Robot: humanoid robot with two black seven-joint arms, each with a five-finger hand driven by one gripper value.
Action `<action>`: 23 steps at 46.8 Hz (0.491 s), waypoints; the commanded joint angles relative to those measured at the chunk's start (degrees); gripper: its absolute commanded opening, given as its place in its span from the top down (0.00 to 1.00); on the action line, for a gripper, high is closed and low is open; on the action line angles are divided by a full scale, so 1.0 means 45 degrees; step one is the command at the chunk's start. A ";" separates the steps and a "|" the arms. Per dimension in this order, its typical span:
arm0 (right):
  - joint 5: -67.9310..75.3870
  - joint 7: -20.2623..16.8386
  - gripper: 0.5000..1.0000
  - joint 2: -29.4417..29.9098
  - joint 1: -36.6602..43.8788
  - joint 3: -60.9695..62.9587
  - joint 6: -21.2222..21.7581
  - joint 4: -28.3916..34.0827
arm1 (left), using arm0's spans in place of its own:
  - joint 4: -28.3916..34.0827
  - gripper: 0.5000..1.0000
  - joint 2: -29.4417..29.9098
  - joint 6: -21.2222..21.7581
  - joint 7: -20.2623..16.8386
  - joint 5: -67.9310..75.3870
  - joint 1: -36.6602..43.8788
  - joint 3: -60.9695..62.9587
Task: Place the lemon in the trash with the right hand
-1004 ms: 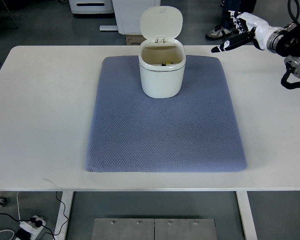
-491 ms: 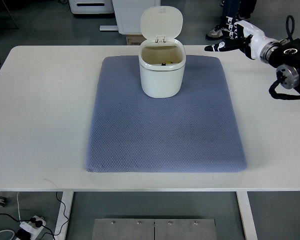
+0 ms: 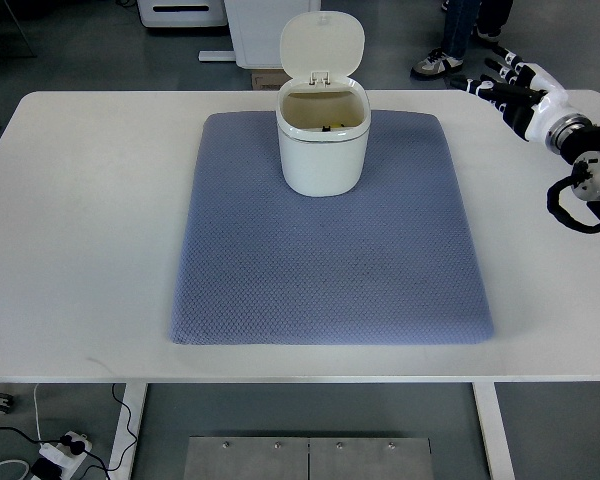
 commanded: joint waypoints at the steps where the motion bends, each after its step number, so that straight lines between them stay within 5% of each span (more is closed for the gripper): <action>1: 0.0003 -0.0072 0.00 0.0124 -0.0485 0.1185 0.0024 0.0004 | 0.0004 0.00 0.0000 0.0000 0.0001 -0.0012 -0.0001 0.0000; 23: -0.0017 0.0162 0.00 0.1296 -0.2517 0.5151 0.0122 0.0140 | 0.0004 0.00 0.0000 0.0000 0.0001 -0.0012 -0.0001 0.0000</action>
